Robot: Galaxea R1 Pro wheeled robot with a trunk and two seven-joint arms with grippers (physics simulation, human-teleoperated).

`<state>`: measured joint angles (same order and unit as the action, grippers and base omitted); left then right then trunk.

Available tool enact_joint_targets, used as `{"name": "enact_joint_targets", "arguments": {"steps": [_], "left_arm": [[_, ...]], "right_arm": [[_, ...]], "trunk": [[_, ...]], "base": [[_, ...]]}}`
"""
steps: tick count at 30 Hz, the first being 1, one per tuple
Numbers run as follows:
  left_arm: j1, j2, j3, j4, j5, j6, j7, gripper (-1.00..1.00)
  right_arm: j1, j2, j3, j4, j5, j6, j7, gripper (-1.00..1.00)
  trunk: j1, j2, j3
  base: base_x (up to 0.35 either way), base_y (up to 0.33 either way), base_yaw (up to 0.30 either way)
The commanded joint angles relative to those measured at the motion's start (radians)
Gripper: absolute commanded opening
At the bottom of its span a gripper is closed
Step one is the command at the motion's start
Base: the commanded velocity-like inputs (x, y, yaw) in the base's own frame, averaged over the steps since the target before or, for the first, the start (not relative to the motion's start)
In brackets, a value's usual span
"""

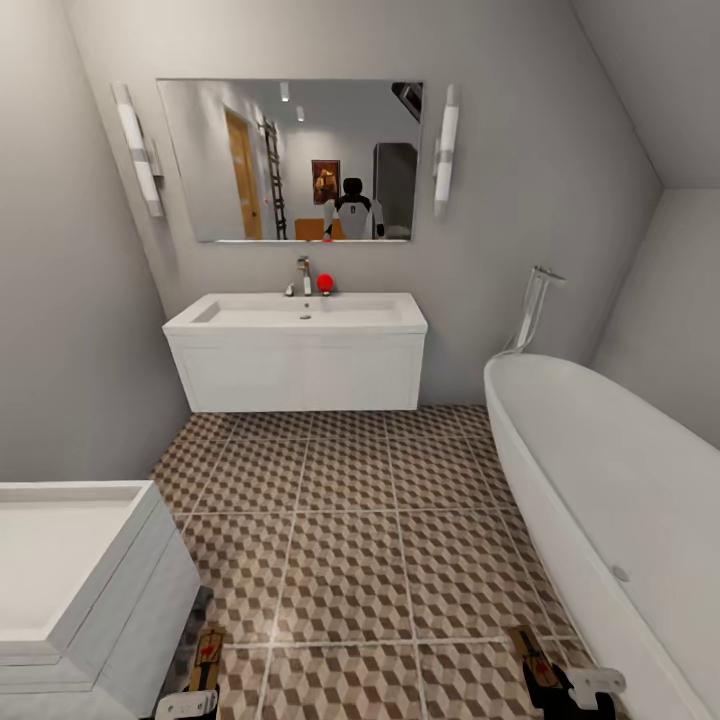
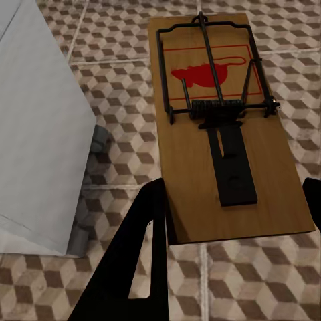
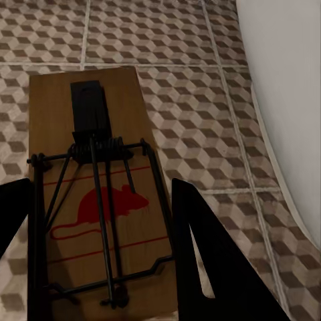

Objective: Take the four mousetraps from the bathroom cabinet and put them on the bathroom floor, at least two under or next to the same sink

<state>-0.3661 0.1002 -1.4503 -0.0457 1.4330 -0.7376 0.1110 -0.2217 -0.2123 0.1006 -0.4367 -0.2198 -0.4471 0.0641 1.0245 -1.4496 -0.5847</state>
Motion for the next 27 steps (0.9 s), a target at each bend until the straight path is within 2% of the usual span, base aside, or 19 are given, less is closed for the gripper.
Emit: {"name": "enact_joint_targets", "arguments": {"steps": [1, 27], "left_arm": [[0.0, 0.001, -0.008, -0.003, 0.0, -0.002, 0.01, -1.0], [0.0, 0.001, -0.008, -0.003, 0.0, -0.002, 0.01, -1.0]], "right_arm": [[-0.001, -0.001, 0.006, 0.001, -0.013, -0.004, 0.005, -1.0], [-0.001, -0.001, 0.006, 0.001, -0.013, -0.004, 0.005, -1.0]], "trunk": [[0.001, 0.0, -0.001], [0.001, 0.0, -0.001]], "base": [[0.311, 0.0, 0.0], [0.311, 0.0, 0.0]]}}
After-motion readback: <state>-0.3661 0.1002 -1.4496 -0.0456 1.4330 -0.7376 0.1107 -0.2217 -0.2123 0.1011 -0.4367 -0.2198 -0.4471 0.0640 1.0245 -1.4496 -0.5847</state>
